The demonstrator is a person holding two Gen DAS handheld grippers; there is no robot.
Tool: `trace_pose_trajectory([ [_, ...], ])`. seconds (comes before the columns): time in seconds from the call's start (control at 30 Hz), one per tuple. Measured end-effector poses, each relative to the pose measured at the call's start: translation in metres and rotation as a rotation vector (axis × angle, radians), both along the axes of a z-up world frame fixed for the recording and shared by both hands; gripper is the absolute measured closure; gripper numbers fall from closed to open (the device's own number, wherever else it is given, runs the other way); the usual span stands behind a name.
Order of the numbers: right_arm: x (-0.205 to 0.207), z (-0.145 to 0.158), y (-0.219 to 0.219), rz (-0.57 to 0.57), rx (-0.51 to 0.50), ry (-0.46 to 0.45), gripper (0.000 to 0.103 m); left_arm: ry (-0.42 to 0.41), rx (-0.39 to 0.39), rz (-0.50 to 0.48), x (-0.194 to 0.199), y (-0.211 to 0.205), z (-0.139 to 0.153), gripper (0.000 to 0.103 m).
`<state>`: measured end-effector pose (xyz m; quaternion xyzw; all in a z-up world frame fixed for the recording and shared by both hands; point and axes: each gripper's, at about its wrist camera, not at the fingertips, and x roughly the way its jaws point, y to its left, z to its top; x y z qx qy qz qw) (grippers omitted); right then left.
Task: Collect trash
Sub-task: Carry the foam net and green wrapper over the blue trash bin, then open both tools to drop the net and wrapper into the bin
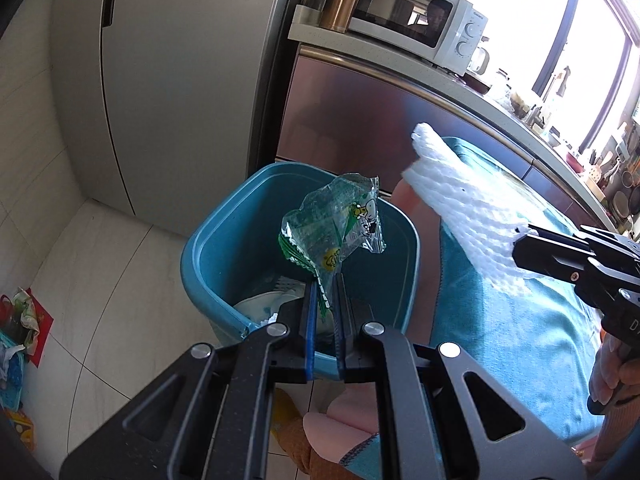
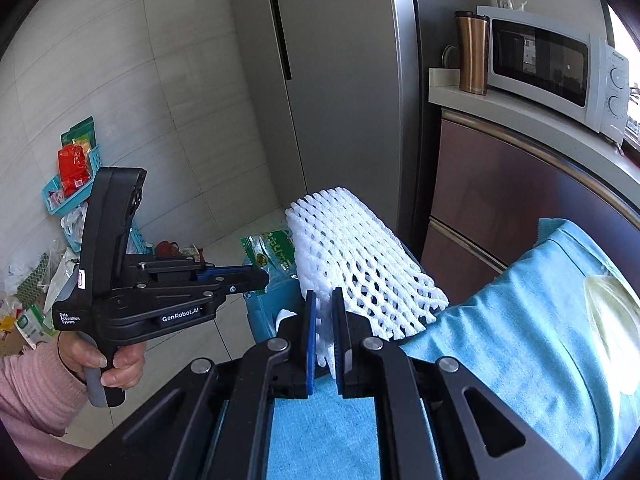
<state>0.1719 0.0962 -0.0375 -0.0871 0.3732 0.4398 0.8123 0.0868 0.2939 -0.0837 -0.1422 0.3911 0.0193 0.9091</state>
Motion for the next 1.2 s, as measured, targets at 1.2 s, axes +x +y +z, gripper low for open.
trace_pose_trajectory([
  [1.2, 0.062, -0.058, 0.069, -0.03, -0.038, 0.259, 0.08, 0.146, -0.066, 0.084, 0.061, 0.018, -0.056, 0.084],
])
